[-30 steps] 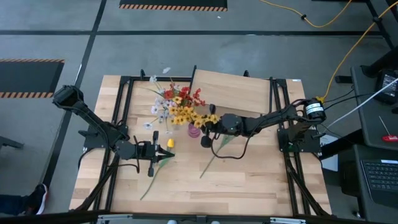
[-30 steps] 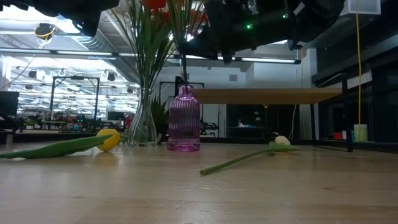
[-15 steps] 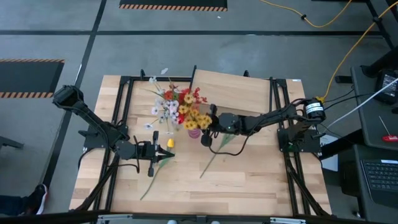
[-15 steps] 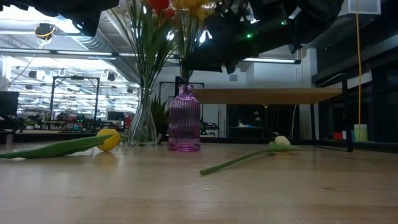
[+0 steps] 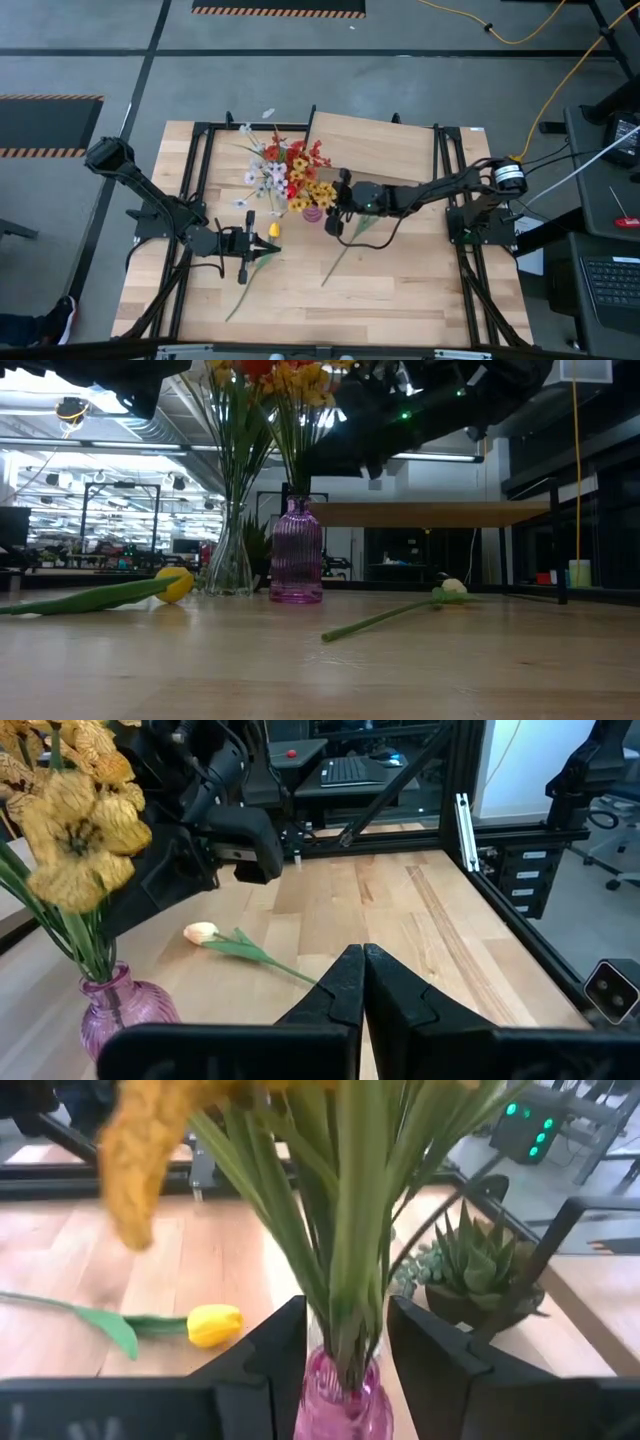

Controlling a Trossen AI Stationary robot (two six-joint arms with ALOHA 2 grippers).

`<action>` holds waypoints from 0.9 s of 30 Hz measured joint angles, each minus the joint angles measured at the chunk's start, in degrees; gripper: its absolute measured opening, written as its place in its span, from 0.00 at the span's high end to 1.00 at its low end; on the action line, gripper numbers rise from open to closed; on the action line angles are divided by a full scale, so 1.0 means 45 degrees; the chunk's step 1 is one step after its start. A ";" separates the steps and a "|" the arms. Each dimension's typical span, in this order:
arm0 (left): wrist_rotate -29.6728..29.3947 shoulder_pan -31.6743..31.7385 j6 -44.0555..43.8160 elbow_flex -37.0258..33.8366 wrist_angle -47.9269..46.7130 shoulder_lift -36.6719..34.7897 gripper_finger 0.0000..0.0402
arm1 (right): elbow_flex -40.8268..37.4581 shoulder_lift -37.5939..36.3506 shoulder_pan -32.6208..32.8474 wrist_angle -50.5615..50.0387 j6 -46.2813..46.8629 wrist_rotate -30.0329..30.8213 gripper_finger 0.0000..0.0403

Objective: Pick and place flowers into a vace then onto a shelf
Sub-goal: Put the yellow flowers into the violet vase, then put the yellow flower into the violet vase

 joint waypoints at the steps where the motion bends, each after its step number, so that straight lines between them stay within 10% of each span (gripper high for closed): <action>1: 0.0004 0.0000 -0.0027 0.0000 -0.0002 0.0000 0.99 | 0.0000 -0.0075 0.0000 -0.0151 0.0001 0.0000 0.64; 27: 0.0095 -0.0064 -0.2563 0.0005 -0.1273 0.0000 0.99 | -0.0015 -0.4379 0.1298 -0.7709 0.0012 -0.0001 0.67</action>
